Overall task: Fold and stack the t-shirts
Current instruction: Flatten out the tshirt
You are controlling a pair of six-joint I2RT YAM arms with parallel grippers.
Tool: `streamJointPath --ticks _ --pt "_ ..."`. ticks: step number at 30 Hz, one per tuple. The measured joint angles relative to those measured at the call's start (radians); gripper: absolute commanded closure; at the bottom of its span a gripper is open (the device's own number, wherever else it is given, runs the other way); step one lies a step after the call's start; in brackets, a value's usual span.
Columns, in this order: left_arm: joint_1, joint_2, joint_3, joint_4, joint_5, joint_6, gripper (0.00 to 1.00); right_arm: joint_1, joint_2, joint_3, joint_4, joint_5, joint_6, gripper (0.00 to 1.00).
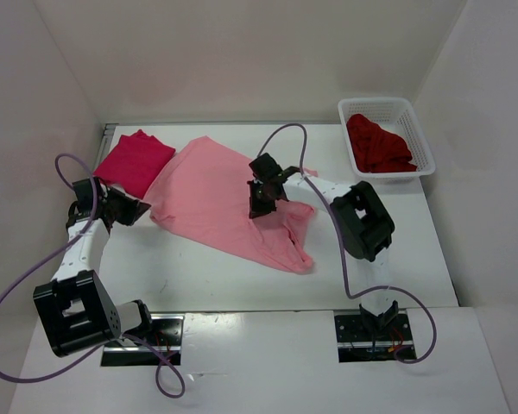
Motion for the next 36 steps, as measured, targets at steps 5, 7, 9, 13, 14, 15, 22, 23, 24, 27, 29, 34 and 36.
streamJointPath --ticks 5,7,9,13,14,15,22,23,24,27,29,34,36 --pt "-0.002 -0.001 0.000 0.009 0.015 -0.003 1.00 0.035 -0.048 -0.035 -0.014 0.035 0.022 1.00" --pt "-0.005 -0.001 0.000 0.014 0.019 -0.003 1.00 0.077 -0.127 -0.102 -0.025 0.029 0.044 1.00" --pt "-0.008 -0.001 0.000 0.019 0.022 -0.005 1.00 0.127 -0.231 -0.195 -0.041 0.007 0.071 1.00" --pt "-0.010 -0.001 0.000 0.025 0.025 -0.011 1.00 0.239 -0.431 -0.383 -0.085 -0.061 0.135 0.75" --pt "-0.010 -0.001 0.000 0.026 0.025 -0.011 1.00 0.253 -0.461 -0.415 -0.098 -0.081 0.148 0.68" --pt "-0.010 -0.001 0.000 0.027 0.026 -0.011 1.00 0.258 -0.483 -0.443 -0.116 -0.103 0.155 0.59" --pt "-0.010 -0.001 0.000 0.029 0.024 -0.011 1.00 0.164 -0.588 -0.503 -0.257 -0.134 0.148 0.82" --pt "-0.010 -0.001 0.000 0.028 0.024 -0.011 1.00 0.114 -0.593 -0.488 -0.257 -0.136 0.137 0.87" --pt "-0.010 -0.001 0.000 0.029 0.024 -0.011 1.00 0.066 -0.583 -0.460 -0.255 -0.130 0.128 0.92" --pt "-0.010 -0.001 0.000 0.029 0.024 -0.010 1.00 -0.006 -0.482 -0.330 -0.236 -0.076 0.101 0.97" --pt "-0.010 -0.001 -0.002 0.030 0.025 -0.011 1.00 0.007 -0.388 -0.236 -0.206 -0.042 0.085 0.84" --pt "-0.011 -0.003 -0.025 0.032 0.026 -0.011 1.00 0.094 -0.237 -0.129 -0.147 -0.010 0.050 0.68" --pt "-0.016 -0.003 -0.029 0.031 0.027 -0.010 1.00 0.122 -0.193 -0.100 -0.139 0.001 0.045 0.58"
